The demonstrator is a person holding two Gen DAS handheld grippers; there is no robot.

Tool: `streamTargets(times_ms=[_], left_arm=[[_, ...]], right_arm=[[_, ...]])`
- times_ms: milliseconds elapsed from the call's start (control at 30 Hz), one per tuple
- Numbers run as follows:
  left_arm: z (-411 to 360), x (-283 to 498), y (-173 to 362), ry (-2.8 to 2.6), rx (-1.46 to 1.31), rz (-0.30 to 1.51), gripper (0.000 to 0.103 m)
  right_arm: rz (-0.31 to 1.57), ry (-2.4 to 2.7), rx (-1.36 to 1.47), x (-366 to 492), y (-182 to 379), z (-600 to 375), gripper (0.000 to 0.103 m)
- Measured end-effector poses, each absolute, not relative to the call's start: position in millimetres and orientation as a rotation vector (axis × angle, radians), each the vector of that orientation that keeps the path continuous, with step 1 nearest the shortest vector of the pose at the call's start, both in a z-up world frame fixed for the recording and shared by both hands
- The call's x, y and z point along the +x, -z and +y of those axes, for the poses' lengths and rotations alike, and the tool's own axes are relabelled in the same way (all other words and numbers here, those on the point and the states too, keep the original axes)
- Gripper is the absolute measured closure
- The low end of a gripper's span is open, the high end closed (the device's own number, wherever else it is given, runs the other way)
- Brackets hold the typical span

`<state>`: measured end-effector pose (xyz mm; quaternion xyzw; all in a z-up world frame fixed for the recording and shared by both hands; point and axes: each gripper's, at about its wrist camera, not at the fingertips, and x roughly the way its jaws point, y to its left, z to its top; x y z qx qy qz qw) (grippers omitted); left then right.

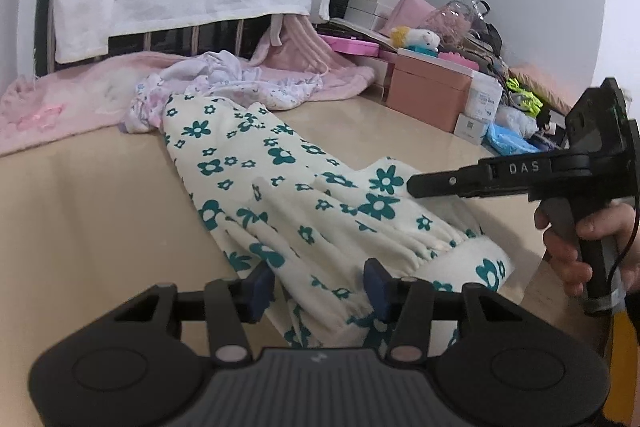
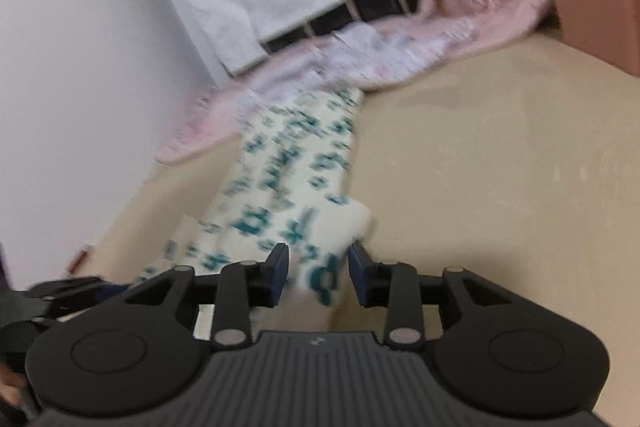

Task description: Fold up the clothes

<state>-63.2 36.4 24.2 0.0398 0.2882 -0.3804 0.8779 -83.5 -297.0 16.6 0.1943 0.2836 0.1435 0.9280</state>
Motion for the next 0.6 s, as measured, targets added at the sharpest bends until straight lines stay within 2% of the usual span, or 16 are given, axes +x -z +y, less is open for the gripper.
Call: streamTargets(times_ms=[33, 67, 100, 233, 333, 433, 533, 600], left_arm=[[36.8, -62.8, -24.3, 0.790, 0.077, 0.603, 0.055], [36.5, -63.1, -24.4, 0.786, 0.077, 0.604, 0.055], [36.2, -64.2, -24.4, 0.783, 0.082, 0.602, 0.055], [34.7, -67.1, -24.2, 0.780, 0.097, 0.596, 0.055], [34.2, -64.3, -23.7, 0.779, 0.079, 0.605, 0.055], [32.6, -65.0, -23.2, 0.776, 0.078, 0.603, 0.055], [30.4, -64.8, -22.1, 0.783, 0.085, 0.603, 0.054], [30.3, -65.1, -23.5, 0.780, 0.086, 0.600, 0.054]], right_arm=[[0.585, -0.306, 0.398, -82.5, -17.1, -295.0, 0.073], [0.582, -0.303, 0.374, -82.3, -19.1, -290.3, 0.091], [0.570, -0.294, 0.335, -81.0, -22.2, -282.1, 0.095], [0.469, -0.375, 0.155, -91.8, -47.5, -243.7, 0.098], [0.525, -0.532, 0.345, -80.5, -41.4, -251.8, 0.101], [0.644, -0.425, 0.576, -55.3, -8.6, -287.2, 0.101], [0.661, -0.339, 0.528, -52.8, -1.6, -292.9, 0.102], [0.633, -0.325, 0.447, -57.7, -6.3, -283.8, 0.098]])
